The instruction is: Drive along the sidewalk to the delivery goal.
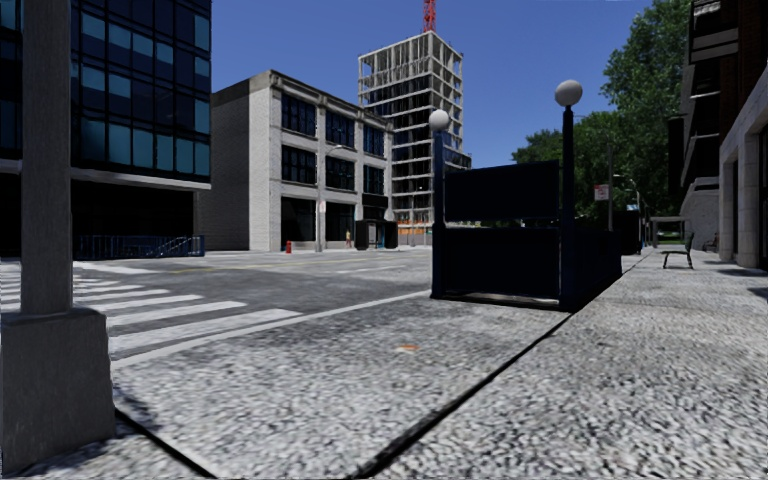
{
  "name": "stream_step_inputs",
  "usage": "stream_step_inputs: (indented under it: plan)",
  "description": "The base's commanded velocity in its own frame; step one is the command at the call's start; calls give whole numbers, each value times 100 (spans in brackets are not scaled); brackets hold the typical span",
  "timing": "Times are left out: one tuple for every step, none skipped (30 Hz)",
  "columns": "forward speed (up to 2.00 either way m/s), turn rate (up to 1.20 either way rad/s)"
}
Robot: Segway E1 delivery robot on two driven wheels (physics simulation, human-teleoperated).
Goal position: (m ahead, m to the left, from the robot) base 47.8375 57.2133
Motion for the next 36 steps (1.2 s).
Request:
stream_step_inputs:
  plan:
    - [200, 0]
    - [200, 0]
    - [200, 0]
    - [200, 0]
    - [200, 0]
    - [200, 0]
    - [200, 0]
    - [200, 11]
    - [200, 15]
    - [200, 20]
    - [200, 20]
    - [200, 23]
    - [200, 29]
    - [200, 34]
    - [200, 34]
    - [200, 42]
    - [200, 59]
    - [200, 66]
    - [200, 73]
    - [200, 73]
    - [200, 82]
    - [200, 84]
    - [200, 90]
    - [200, 93]
    - [200, 94]
    - [200, 94]
    - [200, 94]
    - [200, 102]
    - [200, 109]
    - [200, 112]
    - [200, 112]
    - [200, 112]
    - [200, 112]
    - [200, 112]
    - [200, 112]
    - [200, 112]
